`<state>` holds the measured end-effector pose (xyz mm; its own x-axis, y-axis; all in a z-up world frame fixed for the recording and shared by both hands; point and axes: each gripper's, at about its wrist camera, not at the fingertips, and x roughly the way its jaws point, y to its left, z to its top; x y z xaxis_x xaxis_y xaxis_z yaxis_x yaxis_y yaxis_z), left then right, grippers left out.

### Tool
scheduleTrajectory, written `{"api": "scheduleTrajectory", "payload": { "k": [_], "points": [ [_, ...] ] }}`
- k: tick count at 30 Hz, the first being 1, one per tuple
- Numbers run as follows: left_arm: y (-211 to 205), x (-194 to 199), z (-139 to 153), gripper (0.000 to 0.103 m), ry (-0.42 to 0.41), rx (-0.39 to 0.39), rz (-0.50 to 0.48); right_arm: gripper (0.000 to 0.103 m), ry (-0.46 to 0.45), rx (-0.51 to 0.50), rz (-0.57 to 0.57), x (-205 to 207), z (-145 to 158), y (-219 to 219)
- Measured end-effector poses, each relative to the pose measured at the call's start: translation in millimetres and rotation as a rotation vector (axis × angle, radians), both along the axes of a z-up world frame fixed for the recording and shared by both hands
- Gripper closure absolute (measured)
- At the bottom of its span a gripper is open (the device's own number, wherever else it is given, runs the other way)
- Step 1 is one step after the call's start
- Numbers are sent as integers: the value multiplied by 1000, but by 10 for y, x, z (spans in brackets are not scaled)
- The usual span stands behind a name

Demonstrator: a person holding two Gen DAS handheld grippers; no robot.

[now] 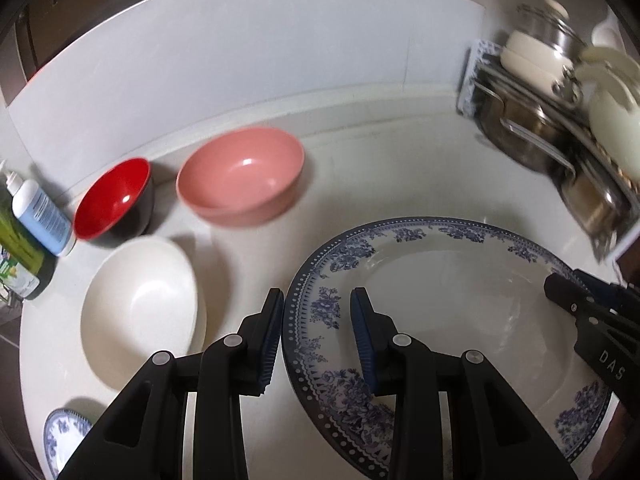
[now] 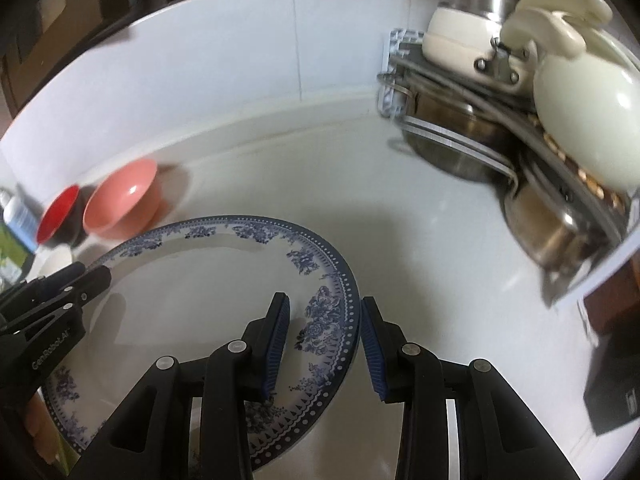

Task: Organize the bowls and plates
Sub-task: 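Lift the small plate with both grippers and carry it to the plate stack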

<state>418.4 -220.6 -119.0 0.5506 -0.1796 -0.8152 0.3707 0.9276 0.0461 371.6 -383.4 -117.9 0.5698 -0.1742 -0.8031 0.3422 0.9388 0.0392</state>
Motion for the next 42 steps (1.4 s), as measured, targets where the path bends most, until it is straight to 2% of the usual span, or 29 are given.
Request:
{"api": "scheduleTrajectory", "payload": {
  "k": [11,18,29,42],
  "points": [
    [251,-223,-186,69,58,45,-2,65,138,74,19,-342,-332,225],
    [342,-238,-155,69,63,49,16,64,194,61,55,-372,-423,378],
    [751,-340,90,69,65,11,47,64,164,-5,79,-460,-78,611],
    [1672,-690,384,69,9,-32,190,64,115,-34,197,-603,234,1328]
  ]
}}
